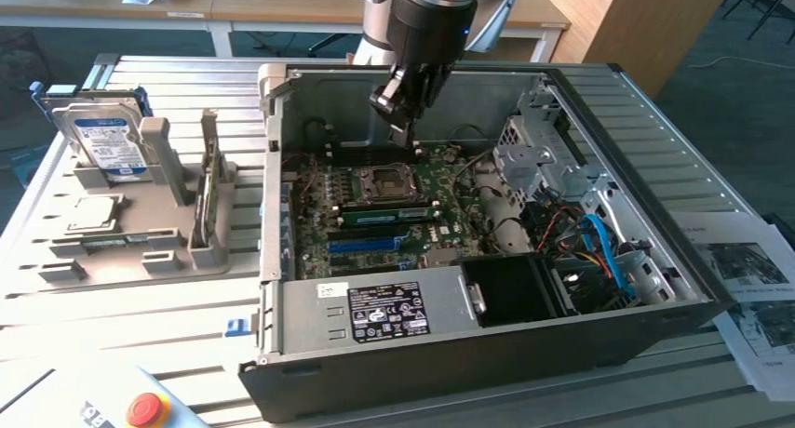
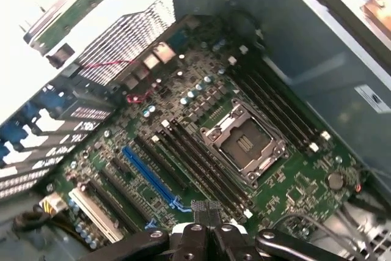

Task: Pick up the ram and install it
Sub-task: 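Press down the ram until it locks into place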

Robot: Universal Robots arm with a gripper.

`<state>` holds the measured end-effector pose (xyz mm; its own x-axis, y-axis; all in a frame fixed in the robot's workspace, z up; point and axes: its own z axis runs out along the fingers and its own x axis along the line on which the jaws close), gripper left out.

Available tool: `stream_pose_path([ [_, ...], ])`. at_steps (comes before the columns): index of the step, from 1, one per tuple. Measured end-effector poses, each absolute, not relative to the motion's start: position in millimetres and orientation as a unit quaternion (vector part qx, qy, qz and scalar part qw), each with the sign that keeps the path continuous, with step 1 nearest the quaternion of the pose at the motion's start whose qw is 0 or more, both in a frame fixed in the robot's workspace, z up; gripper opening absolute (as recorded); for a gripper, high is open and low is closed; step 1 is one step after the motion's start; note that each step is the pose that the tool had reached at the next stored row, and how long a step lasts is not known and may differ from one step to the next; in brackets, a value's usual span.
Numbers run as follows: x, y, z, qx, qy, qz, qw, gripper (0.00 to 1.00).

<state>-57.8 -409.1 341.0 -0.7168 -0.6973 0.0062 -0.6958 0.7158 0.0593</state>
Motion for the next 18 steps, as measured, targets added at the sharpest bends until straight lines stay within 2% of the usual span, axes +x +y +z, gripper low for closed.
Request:
stream_pose_path([
  [18, -57.8, -409.1, 340.6, 0.221, -0.975, -0.028, 0.010, 0.10],
])
